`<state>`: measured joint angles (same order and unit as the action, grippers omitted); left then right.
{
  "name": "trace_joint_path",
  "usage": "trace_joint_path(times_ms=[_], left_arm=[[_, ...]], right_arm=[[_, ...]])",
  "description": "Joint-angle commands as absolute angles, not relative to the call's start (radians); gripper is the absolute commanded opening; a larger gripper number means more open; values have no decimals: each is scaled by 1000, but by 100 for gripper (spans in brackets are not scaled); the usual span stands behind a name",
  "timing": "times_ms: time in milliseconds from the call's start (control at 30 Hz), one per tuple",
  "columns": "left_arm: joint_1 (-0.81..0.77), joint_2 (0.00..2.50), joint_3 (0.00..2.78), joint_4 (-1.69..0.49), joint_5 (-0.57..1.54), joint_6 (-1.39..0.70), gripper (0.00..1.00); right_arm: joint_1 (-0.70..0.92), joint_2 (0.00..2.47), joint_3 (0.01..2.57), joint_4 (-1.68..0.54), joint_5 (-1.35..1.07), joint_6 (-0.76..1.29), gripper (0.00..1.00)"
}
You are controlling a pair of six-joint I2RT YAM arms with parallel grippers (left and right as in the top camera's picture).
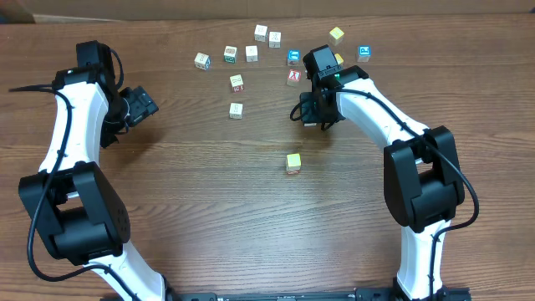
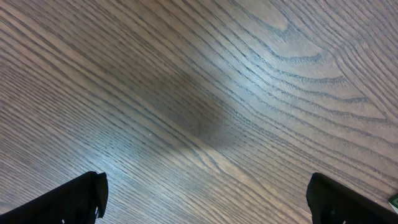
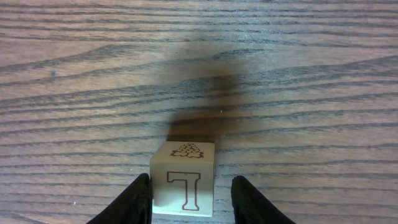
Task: Form a tower
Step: 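Lower the right gripper and close it on the T block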
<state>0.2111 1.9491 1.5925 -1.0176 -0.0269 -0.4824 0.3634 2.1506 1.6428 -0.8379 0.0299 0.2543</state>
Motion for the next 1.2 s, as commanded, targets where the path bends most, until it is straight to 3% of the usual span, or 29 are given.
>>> trace_joint_path(times_ms=[0, 833, 1167], left_arm=[[209, 1954, 1607, -1016, -26, -474, 100], [209, 1954, 1607, -1016, -26, -475, 100], [209, 1954, 1607, -1016, -26, -475, 100]], right_arm=[[366, 2152, 1639, -835, 35, 253, 39], [366, 2155, 1602, -789, 20, 261, 38], [366, 2155, 1602, -790, 24, 260, 32]])
